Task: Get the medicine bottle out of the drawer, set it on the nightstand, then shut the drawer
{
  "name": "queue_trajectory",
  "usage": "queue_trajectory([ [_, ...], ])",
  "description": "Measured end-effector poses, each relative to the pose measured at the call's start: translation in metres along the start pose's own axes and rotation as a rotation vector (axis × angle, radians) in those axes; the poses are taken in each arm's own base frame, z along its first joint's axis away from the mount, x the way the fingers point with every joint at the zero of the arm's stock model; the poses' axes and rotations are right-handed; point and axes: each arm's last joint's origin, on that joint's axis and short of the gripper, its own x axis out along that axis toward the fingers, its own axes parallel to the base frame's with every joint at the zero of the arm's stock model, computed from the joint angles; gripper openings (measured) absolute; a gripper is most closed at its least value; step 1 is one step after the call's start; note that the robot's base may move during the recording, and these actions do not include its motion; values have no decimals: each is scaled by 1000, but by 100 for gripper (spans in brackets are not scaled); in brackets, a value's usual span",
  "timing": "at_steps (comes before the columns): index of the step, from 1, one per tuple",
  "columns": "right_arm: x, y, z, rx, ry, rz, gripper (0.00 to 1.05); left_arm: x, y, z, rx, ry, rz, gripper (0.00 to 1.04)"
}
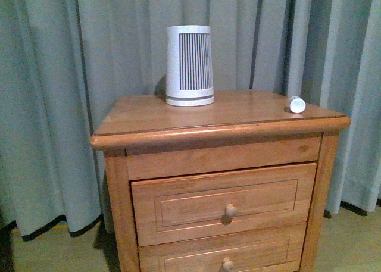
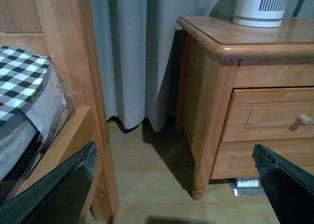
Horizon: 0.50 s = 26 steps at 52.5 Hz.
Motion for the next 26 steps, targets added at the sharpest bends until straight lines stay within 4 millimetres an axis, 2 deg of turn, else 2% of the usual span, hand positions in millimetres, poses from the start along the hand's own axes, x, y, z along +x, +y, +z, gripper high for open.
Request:
queue_trajectory([
  [4,0,0,0,0,0,0,53,0,0,0,0,0,0,98],
  [9,0,0,0,0,0,0,73,0,0,0,0,0,0,98],
  [17,0,0,0,0,0,0,98,0,0,0,0,0,0,98],
  [26,0,0,0,0,0,0,98,0,0,0,0,0,0,98],
])
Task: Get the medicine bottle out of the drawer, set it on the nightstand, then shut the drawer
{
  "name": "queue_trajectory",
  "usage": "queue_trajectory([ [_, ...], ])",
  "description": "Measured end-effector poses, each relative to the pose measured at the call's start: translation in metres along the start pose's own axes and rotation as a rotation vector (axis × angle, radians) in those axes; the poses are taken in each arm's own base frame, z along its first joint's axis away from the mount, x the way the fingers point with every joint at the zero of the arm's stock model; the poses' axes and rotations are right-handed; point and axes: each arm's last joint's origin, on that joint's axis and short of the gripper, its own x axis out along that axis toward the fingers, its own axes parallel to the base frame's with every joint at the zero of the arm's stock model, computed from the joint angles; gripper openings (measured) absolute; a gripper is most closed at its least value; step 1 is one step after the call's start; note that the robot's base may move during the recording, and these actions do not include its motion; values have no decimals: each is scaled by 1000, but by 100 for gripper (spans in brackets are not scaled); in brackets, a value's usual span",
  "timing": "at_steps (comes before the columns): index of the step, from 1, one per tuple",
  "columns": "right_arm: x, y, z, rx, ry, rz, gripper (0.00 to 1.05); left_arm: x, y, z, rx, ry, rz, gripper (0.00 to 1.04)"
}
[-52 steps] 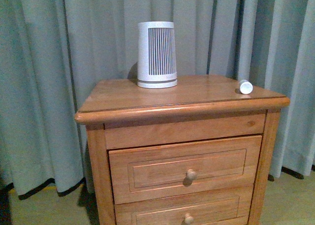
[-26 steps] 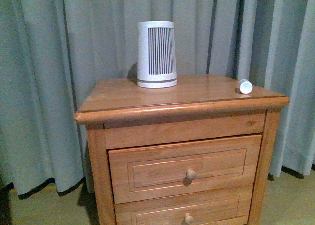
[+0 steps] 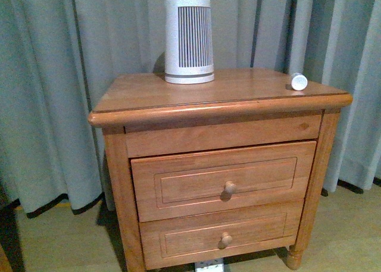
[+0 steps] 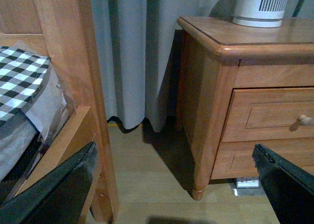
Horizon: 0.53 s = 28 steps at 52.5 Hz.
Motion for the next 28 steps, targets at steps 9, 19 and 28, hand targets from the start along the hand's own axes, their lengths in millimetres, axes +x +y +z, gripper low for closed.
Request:
queue_trajectory([
  [9,0,0,0,0,0,0,98,0,0,0,0,0,0,98],
  [19,0,0,0,0,0,0,98,0,0,0,0,0,0,98],
  [28,0,0,0,0,0,0,98,0,0,0,0,0,0,98],
])
